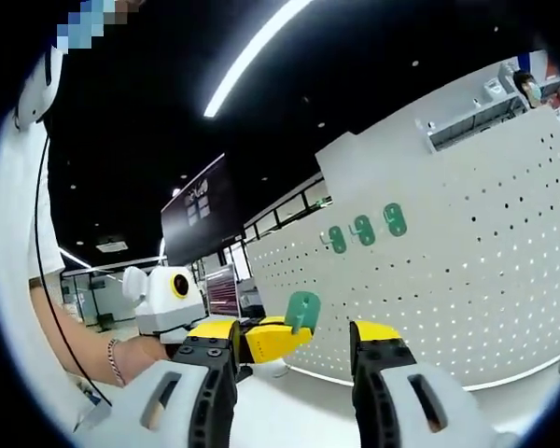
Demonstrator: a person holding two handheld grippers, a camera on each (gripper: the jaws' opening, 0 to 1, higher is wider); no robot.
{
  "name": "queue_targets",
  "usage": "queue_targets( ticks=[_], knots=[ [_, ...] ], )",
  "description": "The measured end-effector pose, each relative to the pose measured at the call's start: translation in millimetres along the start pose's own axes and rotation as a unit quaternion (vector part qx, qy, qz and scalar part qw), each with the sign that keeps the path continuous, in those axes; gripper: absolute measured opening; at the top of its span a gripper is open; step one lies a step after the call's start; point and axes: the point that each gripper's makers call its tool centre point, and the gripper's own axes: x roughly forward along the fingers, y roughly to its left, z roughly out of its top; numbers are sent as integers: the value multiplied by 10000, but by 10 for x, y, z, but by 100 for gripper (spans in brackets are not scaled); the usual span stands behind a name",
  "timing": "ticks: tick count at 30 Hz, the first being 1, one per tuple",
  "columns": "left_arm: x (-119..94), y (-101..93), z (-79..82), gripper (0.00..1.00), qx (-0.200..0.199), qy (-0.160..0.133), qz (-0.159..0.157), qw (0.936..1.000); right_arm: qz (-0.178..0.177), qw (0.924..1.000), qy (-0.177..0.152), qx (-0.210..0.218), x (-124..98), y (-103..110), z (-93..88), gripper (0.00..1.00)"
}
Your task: Insert the hook assembly into the mounting plate slot until the hook locks in place.
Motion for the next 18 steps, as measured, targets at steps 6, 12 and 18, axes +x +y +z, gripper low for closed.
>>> queue_targets(
  ticks=[6, 12, 18],
  knots=[
    [2, -11, 10, 2, -3, -15, -3, 10000, 24, 10000, 1, 1, 55, 14, 3, 44],
    [-2, -13, 12, 2, -7, -21, 6, 10000, -29, 10000, 74, 9, 76, -2, -20, 35],
    [-8, -11, 10, 2, -11, -27, 37, 10000, -25, 9999, 96, 75, 96, 5, -23, 25]
  ],
)
